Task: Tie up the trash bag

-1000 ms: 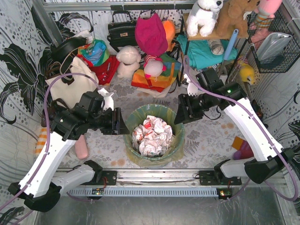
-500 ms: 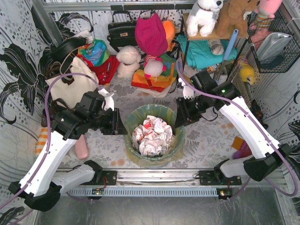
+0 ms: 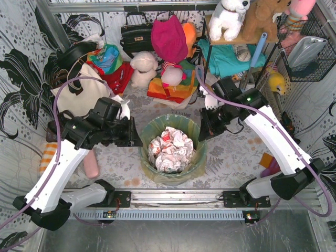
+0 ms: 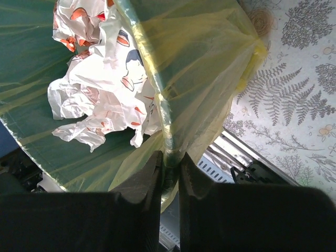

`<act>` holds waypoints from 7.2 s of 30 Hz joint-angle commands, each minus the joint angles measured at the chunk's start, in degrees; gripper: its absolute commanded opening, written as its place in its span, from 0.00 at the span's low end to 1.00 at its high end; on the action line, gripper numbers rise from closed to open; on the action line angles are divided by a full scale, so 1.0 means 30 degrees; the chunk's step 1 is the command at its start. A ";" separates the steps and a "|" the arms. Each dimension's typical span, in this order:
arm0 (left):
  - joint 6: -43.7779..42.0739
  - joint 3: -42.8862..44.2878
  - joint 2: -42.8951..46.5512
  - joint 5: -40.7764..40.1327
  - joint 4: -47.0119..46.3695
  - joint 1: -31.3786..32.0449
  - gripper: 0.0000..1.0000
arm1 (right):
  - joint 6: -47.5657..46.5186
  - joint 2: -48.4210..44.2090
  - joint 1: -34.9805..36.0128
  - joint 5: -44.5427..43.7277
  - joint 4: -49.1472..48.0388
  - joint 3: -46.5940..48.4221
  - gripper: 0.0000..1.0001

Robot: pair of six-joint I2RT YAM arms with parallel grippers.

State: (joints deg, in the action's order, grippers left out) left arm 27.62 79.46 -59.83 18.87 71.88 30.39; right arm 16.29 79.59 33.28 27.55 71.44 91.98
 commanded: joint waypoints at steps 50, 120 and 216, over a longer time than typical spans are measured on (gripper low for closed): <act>0.1226 -0.0812 0.1087 -1.2663 -0.5173 -0.1025 0.65 | 0.2704 -0.3252 0.0154 -1.4456 -0.5562 0.0034 0.70; 0.3949 -1.7119 -0.3567 -0.6599 -2.0551 -0.2008 0.30 | 0.8322 -0.9057 0.0134 -1.2468 -1.1772 -1.1516 0.68; 0.2428 -1.5559 -0.2896 -0.5111 -1.8890 -0.1986 0.00 | 2.9980 0.0277 0.0130 -0.4957 -4.4475 -3.0938 0.21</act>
State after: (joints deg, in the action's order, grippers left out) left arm 35.29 31.16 -68.51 3.86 16.25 24.69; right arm 100.95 77.10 33.47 10.87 -51.79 1.19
